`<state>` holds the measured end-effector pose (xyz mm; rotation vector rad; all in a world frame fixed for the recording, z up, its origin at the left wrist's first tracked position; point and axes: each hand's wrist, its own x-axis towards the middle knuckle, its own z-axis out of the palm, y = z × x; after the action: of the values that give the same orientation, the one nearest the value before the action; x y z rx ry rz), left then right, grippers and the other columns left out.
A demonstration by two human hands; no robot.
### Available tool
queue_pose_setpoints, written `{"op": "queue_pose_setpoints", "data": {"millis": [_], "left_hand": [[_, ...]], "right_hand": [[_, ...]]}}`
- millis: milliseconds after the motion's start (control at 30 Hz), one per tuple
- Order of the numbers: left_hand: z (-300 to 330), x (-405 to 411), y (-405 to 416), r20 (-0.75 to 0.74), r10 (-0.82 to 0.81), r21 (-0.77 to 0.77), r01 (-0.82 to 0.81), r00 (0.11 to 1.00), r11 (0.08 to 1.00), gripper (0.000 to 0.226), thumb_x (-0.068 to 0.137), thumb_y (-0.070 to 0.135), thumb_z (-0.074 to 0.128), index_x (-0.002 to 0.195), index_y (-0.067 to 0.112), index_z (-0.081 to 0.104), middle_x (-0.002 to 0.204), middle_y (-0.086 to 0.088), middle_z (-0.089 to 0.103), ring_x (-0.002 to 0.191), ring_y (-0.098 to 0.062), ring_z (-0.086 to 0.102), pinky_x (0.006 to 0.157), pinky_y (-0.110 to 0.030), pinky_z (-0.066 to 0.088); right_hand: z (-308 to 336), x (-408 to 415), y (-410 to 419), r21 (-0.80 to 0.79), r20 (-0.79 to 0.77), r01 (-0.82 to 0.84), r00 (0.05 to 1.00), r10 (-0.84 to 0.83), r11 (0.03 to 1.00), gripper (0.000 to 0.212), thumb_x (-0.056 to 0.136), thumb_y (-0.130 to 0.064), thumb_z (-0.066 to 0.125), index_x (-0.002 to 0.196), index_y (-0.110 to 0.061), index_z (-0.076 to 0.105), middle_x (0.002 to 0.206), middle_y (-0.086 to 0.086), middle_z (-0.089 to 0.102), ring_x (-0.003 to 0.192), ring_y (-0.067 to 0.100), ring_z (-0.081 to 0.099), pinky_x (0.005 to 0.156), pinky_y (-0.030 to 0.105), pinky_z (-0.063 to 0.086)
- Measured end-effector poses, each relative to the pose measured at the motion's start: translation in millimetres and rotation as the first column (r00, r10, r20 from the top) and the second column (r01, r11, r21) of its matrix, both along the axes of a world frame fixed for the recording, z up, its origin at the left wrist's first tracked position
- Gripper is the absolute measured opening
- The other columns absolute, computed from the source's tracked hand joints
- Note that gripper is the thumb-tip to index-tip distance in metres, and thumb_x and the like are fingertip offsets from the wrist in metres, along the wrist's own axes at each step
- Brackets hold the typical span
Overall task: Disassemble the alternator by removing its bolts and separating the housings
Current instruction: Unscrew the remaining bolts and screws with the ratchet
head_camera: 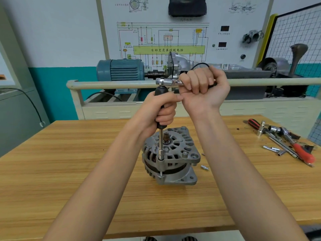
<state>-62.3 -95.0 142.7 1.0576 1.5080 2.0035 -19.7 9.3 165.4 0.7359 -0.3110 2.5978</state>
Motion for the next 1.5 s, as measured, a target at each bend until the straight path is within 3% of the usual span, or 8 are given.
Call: {"op": "queue_pose_setpoints", "data": {"millis": [133, 333, 467, 667, 800, 933, 1200, 1500], "left_hand": [[-1, 5, 6, -0.007, 0.227, 0.014, -0.227, 0.974, 0.974, 0.052, 0.087, 0.000, 0.051, 0.046, 0.023, 0.028, 0.038, 0.007, 0.021, 0.032, -0.008, 0.013, 0.037, -0.013, 0.015], [-4, 22, 20, -0.117, 0.599, 0.125, -0.587, 0.792, 0.800, 0.030, 0.075, 0.019, 0.061, 0.057, 0.019, 0.037, 0.057, -0.004, 0.038, 0.058, -0.018, 0.038, 0.050, -0.031, 0.037], [-6, 19, 19, -0.094, 0.606, 0.142, -0.592, 0.790, 0.793, 0.046, 0.081, 0.004, 0.063, 0.053, 0.019, 0.030, 0.050, 0.000, 0.027, 0.046, -0.011, 0.021, 0.041, -0.022, 0.019], [-1, 2, -3, -0.018, 0.152, 0.015, -0.152, 0.988, 0.988, 0.040, 0.084, 0.003, 0.057, 0.053, 0.017, 0.038, 0.041, 0.005, 0.030, 0.034, -0.010, 0.024, 0.038, -0.018, 0.023], [3, -3, -9, -0.009, -0.094, -0.081, 0.093, 0.996, 0.992, 0.038, 0.079, 0.013, 0.055, 0.046, 0.019, 0.038, 0.036, 0.006, 0.027, 0.030, -0.008, 0.021, 0.037, -0.018, 0.021], [0, 0, 0, -0.004, 0.072, -0.045, -0.072, 0.997, 0.996, 0.051, 0.086, 0.001, 0.048, 0.044, 0.022, 0.030, 0.035, 0.008, 0.020, 0.029, -0.007, 0.014, 0.036, -0.012, 0.015], [-4, 14, 16, -0.086, 0.577, 0.062, -0.573, 0.813, 0.817, 0.032, 0.092, 0.006, 0.049, 0.063, 0.016, 0.040, 0.061, -0.005, 0.039, 0.071, -0.021, 0.043, 0.065, -0.034, 0.036], [-2, 3, -4, -0.075, 0.198, 0.022, -0.197, 0.977, 0.980, 0.040, 0.081, 0.000, 0.059, 0.051, 0.017, 0.038, 0.039, 0.003, 0.030, 0.034, -0.012, 0.025, 0.040, -0.017, 0.024]], "right_hand": [[-4, 14, -18, 0.215, -0.171, 0.331, 0.939, -0.299, 0.919, 0.044, 0.086, -0.010, 0.035, 0.043, -0.020, 0.032, 0.035, -0.006, 0.026, 0.040, 0.013, 0.014, 0.046, 0.026, 0.026], [-16, 26, -56, 0.285, -0.495, 0.900, 0.433, -0.754, 0.330, 0.022, 0.081, -0.012, 0.044, 0.066, -0.027, 0.042, 0.056, -0.009, 0.038, 0.047, 0.011, 0.029, 0.048, 0.032, 0.022], [-12, 25, -44, 0.279, -0.428, 0.776, 0.628, -0.650, 0.566, 0.030, 0.076, -0.011, 0.047, 0.049, -0.023, 0.042, 0.044, -0.009, 0.034, 0.042, 0.008, 0.026, 0.050, 0.031, 0.017], [1, 10, -10, 0.185, -0.097, 0.178, 0.982, -0.162, 0.967, 0.041, 0.080, -0.013, 0.038, 0.039, -0.016, 0.035, 0.035, -0.003, 0.016, 0.041, 0.014, 0.009, 0.045, 0.023, 0.020], [3, 1, -2, 0.019, -0.008, -0.017, 1.000, 0.017, 1.000, 0.039, 0.078, -0.014, 0.038, 0.039, -0.014, 0.034, 0.031, -0.002, 0.023, 0.041, 0.012, 0.006, 0.042, 0.020, 0.019], [0, 11, -9, 0.127, -0.078, 0.161, 0.985, -0.152, 0.979, 0.044, 0.083, -0.013, 0.034, 0.040, -0.018, 0.033, 0.034, -0.004, 0.021, 0.041, 0.014, 0.010, 0.044, 0.024, 0.022], [-18, 25, -65, 0.322, -0.571, 0.919, 0.381, -0.727, 0.229, 0.024, 0.083, -0.011, 0.044, 0.068, -0.029, 0.041, 0.057, -0.013, 0.038, 0.046, 0.007, 0.031, 0.052, 0.022, 0.026], [0, 11, -13, 0.211, -0.151, 0.194, 0.975, -0.165, 0.958, 0.042, 0.081, -0.012, 0.037, 0.039, -0.018, 0.036, 0.032, -0.004, 0.024, 0.040, 0.013, 0.010, 0.045, 0.023, 0.021]]}}
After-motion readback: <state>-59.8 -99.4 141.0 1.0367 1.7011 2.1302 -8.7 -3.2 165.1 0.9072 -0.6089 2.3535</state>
